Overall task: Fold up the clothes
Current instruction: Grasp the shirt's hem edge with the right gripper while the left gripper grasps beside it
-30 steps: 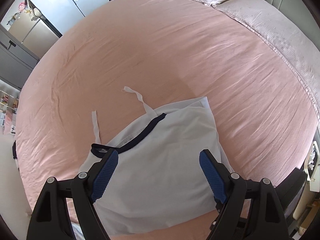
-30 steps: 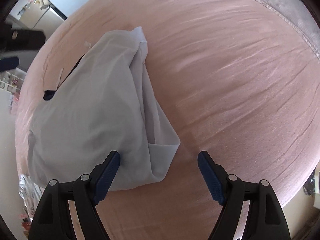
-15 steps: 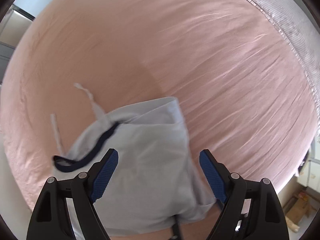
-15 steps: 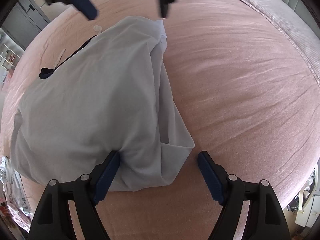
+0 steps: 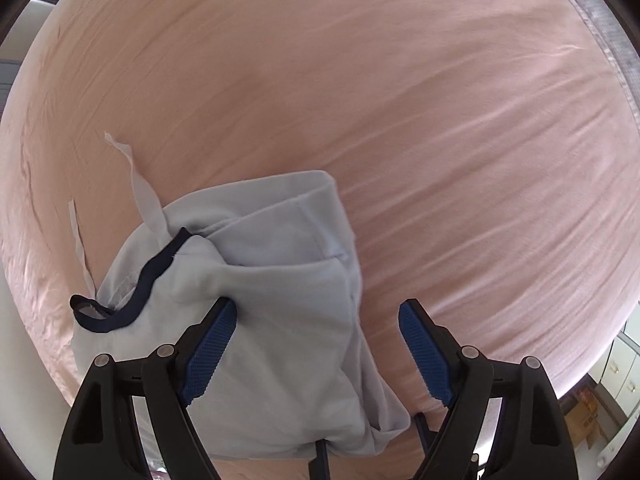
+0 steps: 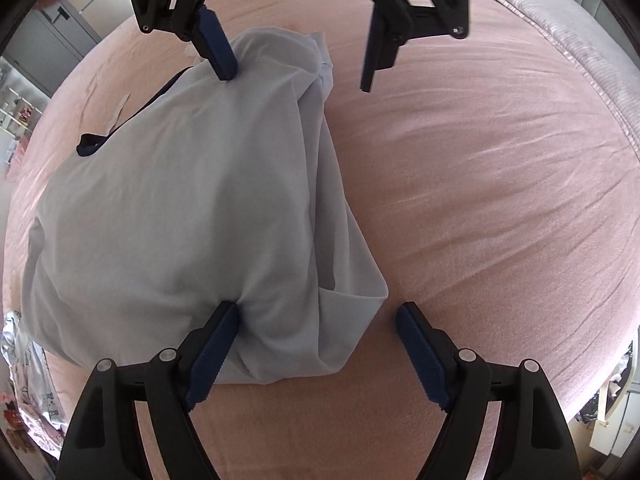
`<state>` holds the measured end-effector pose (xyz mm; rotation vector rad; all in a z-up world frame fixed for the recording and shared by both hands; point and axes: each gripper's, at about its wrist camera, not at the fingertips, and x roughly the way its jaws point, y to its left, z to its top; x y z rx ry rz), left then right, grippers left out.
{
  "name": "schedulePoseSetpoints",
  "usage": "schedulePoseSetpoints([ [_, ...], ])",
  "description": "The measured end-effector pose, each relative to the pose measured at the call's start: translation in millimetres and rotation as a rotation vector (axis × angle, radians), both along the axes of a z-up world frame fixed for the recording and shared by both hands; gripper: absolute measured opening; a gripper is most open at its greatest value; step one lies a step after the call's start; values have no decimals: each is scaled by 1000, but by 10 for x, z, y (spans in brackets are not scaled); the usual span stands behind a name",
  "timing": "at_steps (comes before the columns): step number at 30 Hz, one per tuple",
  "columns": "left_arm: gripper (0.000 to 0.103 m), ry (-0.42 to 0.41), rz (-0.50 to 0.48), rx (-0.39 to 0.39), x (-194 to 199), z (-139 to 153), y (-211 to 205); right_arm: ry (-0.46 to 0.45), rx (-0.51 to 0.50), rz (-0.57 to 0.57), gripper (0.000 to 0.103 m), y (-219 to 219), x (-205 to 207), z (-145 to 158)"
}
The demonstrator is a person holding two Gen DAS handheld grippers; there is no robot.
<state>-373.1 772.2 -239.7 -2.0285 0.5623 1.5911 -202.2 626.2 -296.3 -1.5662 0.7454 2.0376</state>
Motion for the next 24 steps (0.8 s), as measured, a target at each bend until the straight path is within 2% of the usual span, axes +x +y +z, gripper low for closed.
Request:
schedulePoseSetpoints([
  [8, 83, -55, -25, 12, 2, -193, -28, -34, -41, 57, 88, 161, 3, -55],
  [14, 81, -99, -40, 30, 21, -341, -113, -42, -31, 41, 86, 178, 83, -63],
  [15, 76, -93, -62, 30, 48, -354, -134, -31, -31, 39, 85, 168, 104, -43],
  [16, 74, -76, -88, 31, 76, -358, -152, -19, -32, 38, 78, 158, 125, -22],
  [18, 60, -52, -84, 37, 66, -364, -208, 7, -46, 40, 57, 136, 163, 15],
  [19, 59, -49, -77, 43, 54, -369, -241, 22, -60, 43, 46, 124, 180, 31],
  [24, 48, -36, -64, 57, 35, -401, -329, 40, -48, 62, 45, 102, 241, 71],
])
